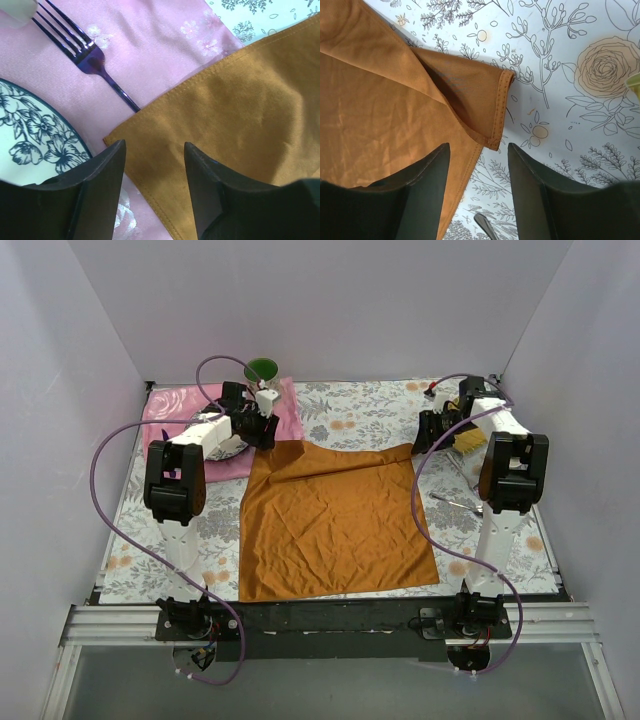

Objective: Fold the napkin into a case and place the utensils inside
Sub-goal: Pick up the flattened napkin from the center of the board.

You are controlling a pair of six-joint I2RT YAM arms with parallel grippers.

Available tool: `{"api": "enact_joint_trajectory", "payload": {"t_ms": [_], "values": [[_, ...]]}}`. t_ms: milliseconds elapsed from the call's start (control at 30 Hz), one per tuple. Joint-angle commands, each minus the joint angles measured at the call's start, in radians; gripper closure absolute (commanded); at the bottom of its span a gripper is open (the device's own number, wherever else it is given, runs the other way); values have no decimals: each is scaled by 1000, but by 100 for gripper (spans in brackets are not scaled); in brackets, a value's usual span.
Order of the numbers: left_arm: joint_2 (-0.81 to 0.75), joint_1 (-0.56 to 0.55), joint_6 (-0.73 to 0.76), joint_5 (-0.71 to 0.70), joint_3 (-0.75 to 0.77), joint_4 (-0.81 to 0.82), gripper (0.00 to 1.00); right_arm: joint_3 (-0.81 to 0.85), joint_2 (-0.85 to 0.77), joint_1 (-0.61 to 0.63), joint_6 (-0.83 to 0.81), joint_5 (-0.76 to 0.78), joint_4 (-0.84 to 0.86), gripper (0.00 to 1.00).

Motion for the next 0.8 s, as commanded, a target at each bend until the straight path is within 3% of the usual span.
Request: {"api": "enact_joint_trajectory", "payload": {"t_ms": [0,33,167,767], "values": [[-6,-3,37,-36,42,30,53,14,17,-2,19,-31,12,52],[-2,-3,41,-46,45,31,54,16,19,-2,19,-35,11,66],[6,-3,57,-37,50,28,57,24,25,-2,19,-58,11,97],[90,-3,106,-59,113,1,62,24,-4,-13,35,-98,6,99]]}}
